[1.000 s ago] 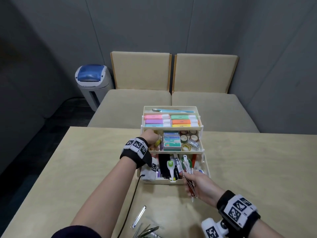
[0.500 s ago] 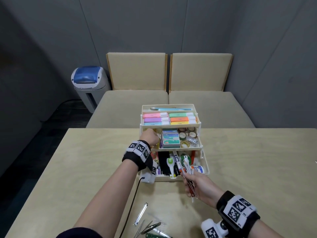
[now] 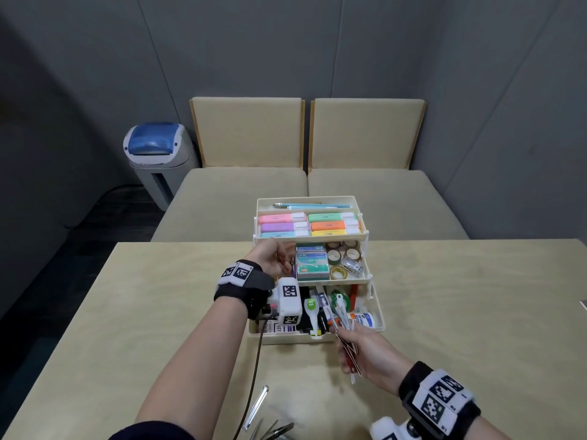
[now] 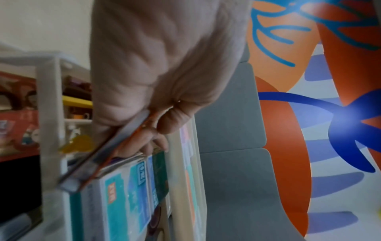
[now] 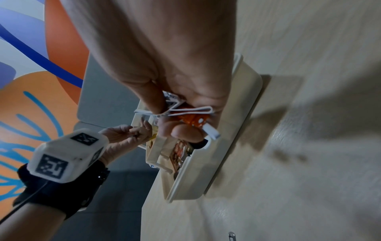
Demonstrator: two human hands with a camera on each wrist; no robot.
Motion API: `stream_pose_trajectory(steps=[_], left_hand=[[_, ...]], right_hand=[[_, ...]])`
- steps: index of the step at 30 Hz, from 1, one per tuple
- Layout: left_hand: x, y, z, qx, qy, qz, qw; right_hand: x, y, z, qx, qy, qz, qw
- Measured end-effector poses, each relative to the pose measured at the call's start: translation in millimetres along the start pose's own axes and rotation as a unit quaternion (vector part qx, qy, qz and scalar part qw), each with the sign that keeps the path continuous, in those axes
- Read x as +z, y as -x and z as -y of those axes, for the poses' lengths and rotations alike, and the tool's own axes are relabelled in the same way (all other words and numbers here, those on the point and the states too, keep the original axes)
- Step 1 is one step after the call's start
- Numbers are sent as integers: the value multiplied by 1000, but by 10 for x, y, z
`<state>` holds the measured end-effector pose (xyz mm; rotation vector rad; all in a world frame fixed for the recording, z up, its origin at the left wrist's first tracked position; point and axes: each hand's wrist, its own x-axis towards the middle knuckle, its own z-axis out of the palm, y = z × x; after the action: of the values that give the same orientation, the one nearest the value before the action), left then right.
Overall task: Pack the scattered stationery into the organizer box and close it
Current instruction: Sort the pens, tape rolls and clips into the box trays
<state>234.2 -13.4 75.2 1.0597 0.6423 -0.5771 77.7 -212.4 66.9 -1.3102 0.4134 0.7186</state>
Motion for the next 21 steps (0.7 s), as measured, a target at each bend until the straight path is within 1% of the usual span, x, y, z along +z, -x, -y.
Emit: stream_pose_trajectory(steps=[6,10,13,15,17,21], left_hand=[[69,-124,65,41,-16,-5,999],[71,-173,39,34,-51,-26,998],[49,-144,-8,18,-71,-26,997],[41,-119,-31,8,-70,-27,997],[50,-82,-46,-4,-52,-16,999],[34,5,-49,-8,-22,7,1000]], right_hand=[[20,-47,-44,12,2,16,1000],[33,-103,-98,25,2,27,999],[52,-117,-75,24,-11,30,999],[83,-114,-18,9,-14,18,1000],[118,-133,81,-21,-9,-8,1000],[241,-282,430,-87,-7,-31,996]])
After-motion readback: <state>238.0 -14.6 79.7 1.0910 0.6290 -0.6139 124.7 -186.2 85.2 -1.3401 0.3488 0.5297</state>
